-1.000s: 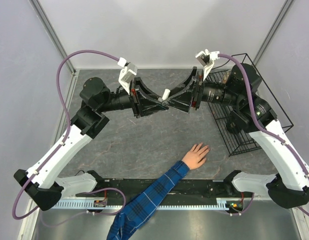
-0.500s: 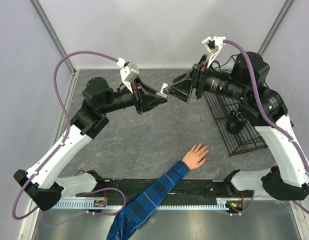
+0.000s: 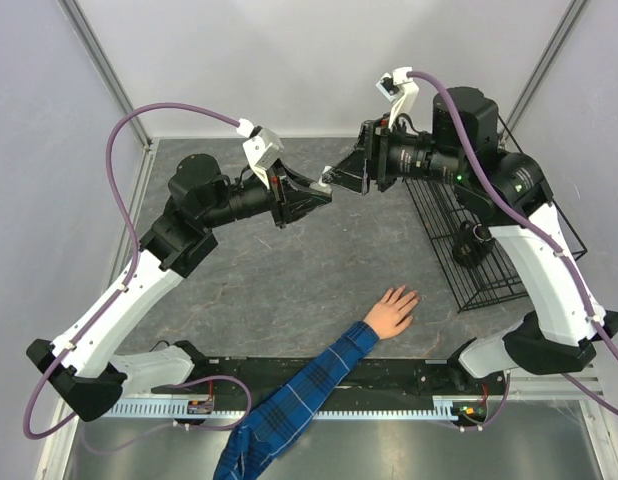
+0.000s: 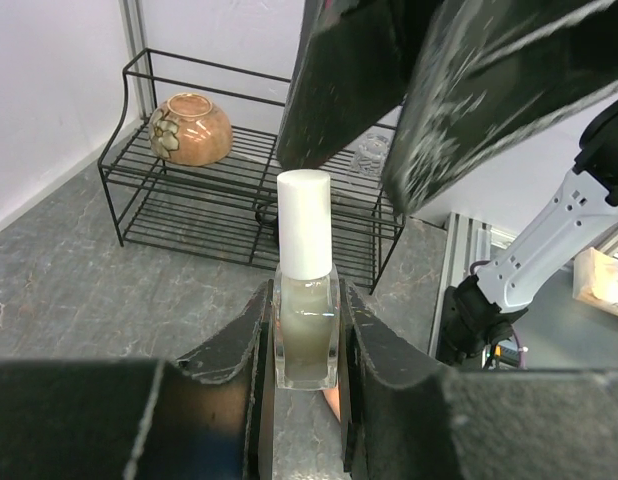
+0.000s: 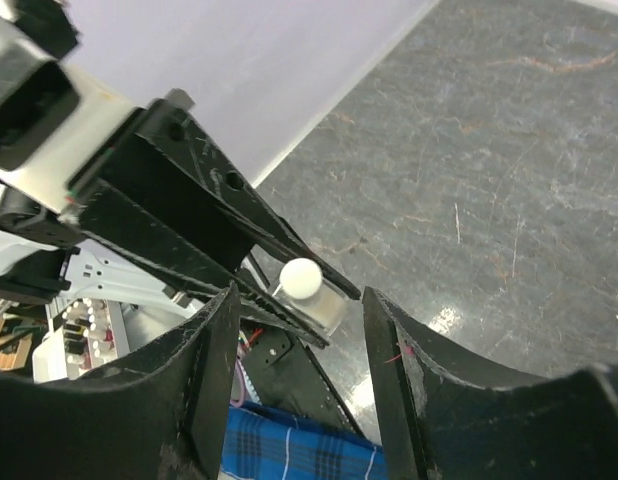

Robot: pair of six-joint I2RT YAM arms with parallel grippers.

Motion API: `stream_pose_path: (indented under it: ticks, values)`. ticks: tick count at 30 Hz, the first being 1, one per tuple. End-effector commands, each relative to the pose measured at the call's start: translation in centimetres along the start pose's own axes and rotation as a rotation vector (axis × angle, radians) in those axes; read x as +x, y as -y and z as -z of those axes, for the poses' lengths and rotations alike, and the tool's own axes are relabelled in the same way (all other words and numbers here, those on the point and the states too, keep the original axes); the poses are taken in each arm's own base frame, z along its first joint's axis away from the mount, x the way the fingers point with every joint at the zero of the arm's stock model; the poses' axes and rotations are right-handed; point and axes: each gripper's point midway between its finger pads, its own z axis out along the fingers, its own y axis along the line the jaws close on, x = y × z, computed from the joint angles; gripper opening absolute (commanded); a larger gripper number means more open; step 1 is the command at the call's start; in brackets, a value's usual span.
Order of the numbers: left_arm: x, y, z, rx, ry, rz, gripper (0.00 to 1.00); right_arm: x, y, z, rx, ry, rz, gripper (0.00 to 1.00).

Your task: Paint the nails

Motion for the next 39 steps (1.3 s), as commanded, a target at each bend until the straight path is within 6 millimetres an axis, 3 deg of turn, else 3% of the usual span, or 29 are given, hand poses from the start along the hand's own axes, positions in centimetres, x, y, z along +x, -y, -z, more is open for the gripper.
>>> stream_pose_path:
  ticks: [1,5,7,9,10,11,13,14,15,17,18,20,25,31,36,39]
  values:
    - [-2.7,0.4,0.1,-0.004,0.059,-0.082,0.02,-0.3,-0.9,0.2,-0.006,0.010,0.034,0.58]
    - [-2.8,0.8,0.0,0.016,0.059,-0.072,0.02,-0.1,-0.8,-0.6,-0.009,0.000,0.035,0.52]
    - [-2.7,1.4,-0.1,0.050,0.053,-0.056,0.02,0.0,-0.8,-0.7,-0.017,-0.002,0.039,0.38]
    - [-2.8,2.6,0.1,0.113,0.051,-0.033,0.02,0.1,-0.9,-0.7,-0.034,0.005,0.059,0.07]
    - [-2.8,3.2,0.2,0.144,0.048,-0.023,0.02,0.6,-1.6,-0.7,-0.078,-0.013,0.075,0.00]
    - [-2.9,3.9,0.3,0.180,0.048,-0.013,0.02,0.6,-2.6,-0.3,-0.136,-0.013,0.106,0.00]
    - [-3.0,6.6,1.0,0.343,0.028,0.050,0.02,2.4,-4.0,0.1,-0.284,-0.066,0.221,0.00]
    - [-3.0,7.6,1.5,0.411,0.015,0.086,0.02,2.9,-6.8,2.2,-0.445,-0.055,0.292,0.00]
    - [-4.1,10.0,2.9,0.566,0.013,0.129,0.02,5.0,-6.1,1.8,-0.495,-0.098,0.289,0.00]
    - [-3.3,11.6,4.1,0.718,-0.040,0.182,0.02,5.1,-7.8,3.7,-0.646,-0.062,0.317,0.00]
    - [-3.5,12.3,4.7,0.754,-0.085,0.296,0.02,5.8,-6.8,3.3,-0.665,-0.082,0.273,0.00]
    - [-3.8,12.7,5.1,0.807,-0.069,0.257,0.02,5.3,-7.2,3.5,-0.702,-0.074,0.236,0.00]
    - [-3.0,10.9,3.7,0.664,-0.075,0.234,0.02,4.1,-7.0,3.6,-0.623,-0.006,0.243,0.00]
    - [-4.3,7.2,1.9,0.396,0.055,0.122,0.02,3.8,-5.9,3.4,-0.512,0.024,0.200,0.01]
    - [-5.7,5.0,1.7,0.235,0.142,0.032,0.02,2.5,-5.4,3.2,-0.433,0.058,0.189,0.18]
    - [-6.2,4.1,1.4,0.197,0.162,0.008,0.02,2.4,-4.7,3.0,-0.374,0.054,0.192,0.39]
